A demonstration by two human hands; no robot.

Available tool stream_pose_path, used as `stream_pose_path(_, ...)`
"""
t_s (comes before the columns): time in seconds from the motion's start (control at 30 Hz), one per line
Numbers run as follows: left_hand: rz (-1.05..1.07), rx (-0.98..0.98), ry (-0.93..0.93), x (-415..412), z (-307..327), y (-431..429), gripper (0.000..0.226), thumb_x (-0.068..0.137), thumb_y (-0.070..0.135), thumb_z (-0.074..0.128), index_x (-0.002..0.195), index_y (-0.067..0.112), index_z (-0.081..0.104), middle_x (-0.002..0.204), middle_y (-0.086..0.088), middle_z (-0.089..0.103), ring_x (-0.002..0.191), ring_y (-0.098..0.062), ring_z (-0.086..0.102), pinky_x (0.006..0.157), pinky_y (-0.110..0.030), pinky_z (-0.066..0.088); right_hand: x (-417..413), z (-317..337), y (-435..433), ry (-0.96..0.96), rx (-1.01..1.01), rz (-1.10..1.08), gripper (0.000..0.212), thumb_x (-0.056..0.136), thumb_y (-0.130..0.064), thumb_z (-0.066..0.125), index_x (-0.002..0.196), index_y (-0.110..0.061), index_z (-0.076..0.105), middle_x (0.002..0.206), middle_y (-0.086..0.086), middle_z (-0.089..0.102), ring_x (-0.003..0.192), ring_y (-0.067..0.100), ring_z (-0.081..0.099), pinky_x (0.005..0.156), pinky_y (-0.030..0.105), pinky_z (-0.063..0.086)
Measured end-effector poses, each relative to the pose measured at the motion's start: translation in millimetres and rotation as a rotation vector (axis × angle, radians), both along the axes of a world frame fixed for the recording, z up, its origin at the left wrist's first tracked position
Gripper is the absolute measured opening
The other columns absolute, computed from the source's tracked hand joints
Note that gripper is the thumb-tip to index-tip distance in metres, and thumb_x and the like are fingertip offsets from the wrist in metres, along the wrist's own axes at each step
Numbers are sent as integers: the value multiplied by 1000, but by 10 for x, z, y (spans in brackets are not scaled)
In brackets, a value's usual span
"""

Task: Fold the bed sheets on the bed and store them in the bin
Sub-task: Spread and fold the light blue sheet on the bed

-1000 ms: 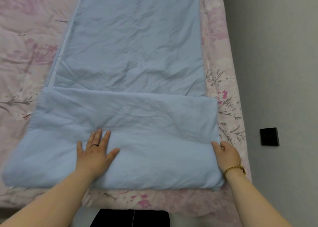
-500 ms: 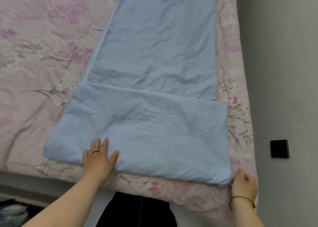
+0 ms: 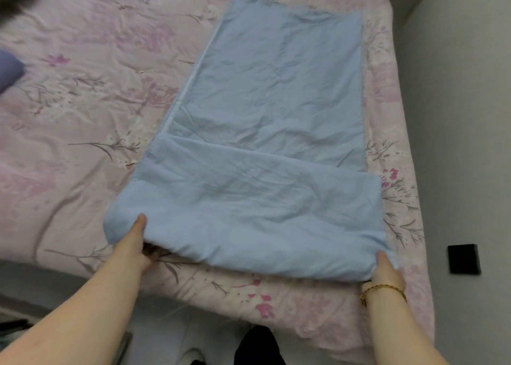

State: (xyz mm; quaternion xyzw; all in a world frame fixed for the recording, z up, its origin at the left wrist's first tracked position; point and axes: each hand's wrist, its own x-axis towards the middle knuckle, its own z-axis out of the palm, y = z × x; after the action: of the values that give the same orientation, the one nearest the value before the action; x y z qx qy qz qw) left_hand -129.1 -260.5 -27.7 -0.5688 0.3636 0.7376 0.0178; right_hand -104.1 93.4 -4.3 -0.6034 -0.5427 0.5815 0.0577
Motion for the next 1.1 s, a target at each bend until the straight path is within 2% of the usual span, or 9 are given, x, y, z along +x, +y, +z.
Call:
stream_pose_path(0.2, 16, 12, 251, -64, 513, -167, 17, 96, 22, 46, 105, 12, 57, 133, -5, 54, 121, -20, 51, 101, -36, 41, 153, 405, -107, 138, 319, 67, 35, 92, -5, 39, 124, -5, 53, 128, 17, 54, 97, 20, 49, 75, 22, 35)
stream_pose_path(0.3, -15, 56, 356, 246, 670, -320, 6, 91, 11, 52, 88, 16, 54, 85, 3, 74, 89, -15, 64, 100, -34, 41, 570, 479, -206, 145, 305, 25, 37, 92, -5, 41, 128, -6, 51, 124, 13, 55, 96, 18, 46, 84, 28, 39)
stream_pose_path(0.43, -103, 91, 381, 761, 649, -569, 74, 46, 15, 87, 112, 9, 55, 53, 5, 68, 49, -7, 66, 56, -24, 56, 1083, 426, -374, 47, 181, 5, 34, 92, -3, 44, 123, 6, 52, 127, 24, 54, 106, 34, 53, 96, 41, 41)
stream_pose_path(0.5, -62, 56, 343, 942, 647, -667, 59, 59, 8, 78, 111, 11, 52, 54, 5, 68, 47, -6, 65, 55, -22, 56, 1244, 464, -465, 47, 141, 29, 35, 93, -3, 44, 126, 10, 47, 128, 29, 50, 116, 42, 50, 98, 45, 40)
stream_pose_path(0.63, -31, -66, 209, 1254, 709, -784, 30, 92, -2, 44, 122, -4, 51, 103, -9, 71, 83, -14, 63, 101, -34, 40, 1494, 526, -526, 60, 161, 5, 37, 89, 1, 47, 124, 14, 48, 110, 17, 54, 99, 31, 52, 73, 31, 49)
stream_pose_path(0.73, -31, -84, 227, 1279, 860, -864, 11, 91, 0, 48, 95, 2, 58, 132, -12, 52, 53, -7, 64, 67, -19, 55, 1527, 776, -527, 133, 135, 6, 37, 91, 3, 41, 128, 8, 47, 116, 25, 54, 98, 32, 51, 70, 28, 40)
stream_pose_path(0.83, -20, -102, 239, 1165, 1032, -926, 36, 88, 4, 53, 124, 0, 52, 131, -15, 53, 68, -12, 58, 41, -18, 50, 1487, 1014, -471, 182, 182, 8, 42, 91, 7, 34, 127, -6, 53, 134, 23, 48, 115, 38, 48, 78, 27, 35)
stream_pose_path(1.0, -50, -142, 286, 815, 1344, -956, 44, 90, 8, 52, 133, 4, 46, 129, -11, 54, 75, -10, 56, 43, -16, 52, 1254, 1256, -443, 315, 221, 22, 45, 88, 7, 35, 125, -12, 54, 130, 21, 51, 96, 24, 48, 51, 15, 47)
stream_pose_path(1.1, -66, -218, 307, 557, 1441, -942, 46, 90, 8, 50, 135, 2, 43, 132, -14, 52, 81, -13, 56, 71, -26, 53, 930, 1407, -357, 420, 210, 55, 39, 89, 7, 35, 109, -13, 61, 113, 15, 53, 85, 23, 54, 45, 5, 45)
